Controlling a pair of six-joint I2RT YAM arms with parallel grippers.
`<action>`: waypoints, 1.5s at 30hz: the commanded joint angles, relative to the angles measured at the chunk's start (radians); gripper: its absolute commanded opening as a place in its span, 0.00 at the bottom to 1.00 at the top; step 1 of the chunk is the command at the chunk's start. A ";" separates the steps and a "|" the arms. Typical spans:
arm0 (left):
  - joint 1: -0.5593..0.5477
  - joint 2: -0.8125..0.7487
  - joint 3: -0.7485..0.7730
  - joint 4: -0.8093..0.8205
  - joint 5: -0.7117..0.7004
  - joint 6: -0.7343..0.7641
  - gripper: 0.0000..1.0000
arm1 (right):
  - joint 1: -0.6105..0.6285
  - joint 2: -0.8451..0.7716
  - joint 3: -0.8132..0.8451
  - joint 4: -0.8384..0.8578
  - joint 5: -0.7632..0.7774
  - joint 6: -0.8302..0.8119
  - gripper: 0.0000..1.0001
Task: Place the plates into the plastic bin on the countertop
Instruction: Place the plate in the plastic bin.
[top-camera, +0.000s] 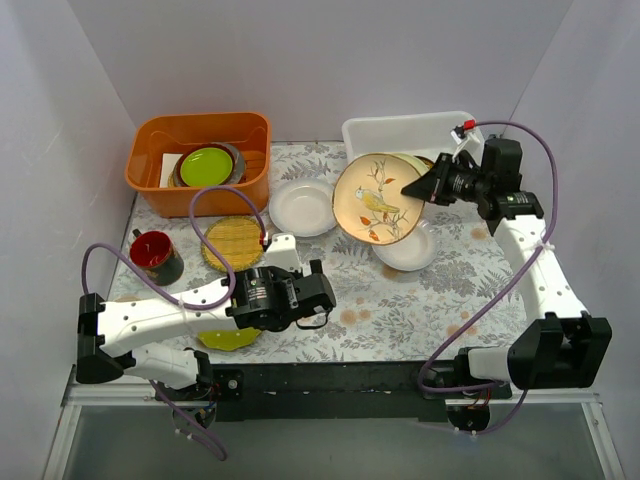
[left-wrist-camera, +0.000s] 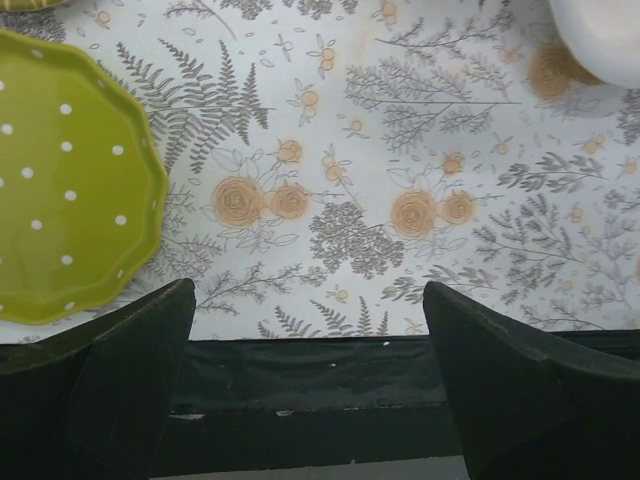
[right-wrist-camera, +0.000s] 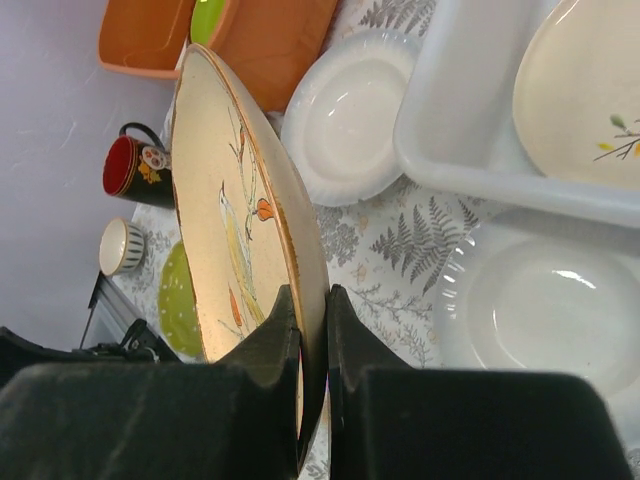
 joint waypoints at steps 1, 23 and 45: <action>-0.004 -0.033 -0.039 -0.058 -0.018 -0.072 0.98 | -0.030 0.036 0.148 0.111 -0.016 0.056 0.01; -0.004 -0.119 -0.186 -0.061 0.045 -0.170 0.98 | -0.190 0.464 0.478 0.234 0.033 0.238 0.01; -0.004 -0.101 -0.177 0.060 0.074 -0.131 0.98 | -0.169 0.727 0.629 0.134 0.163 0.216 0.01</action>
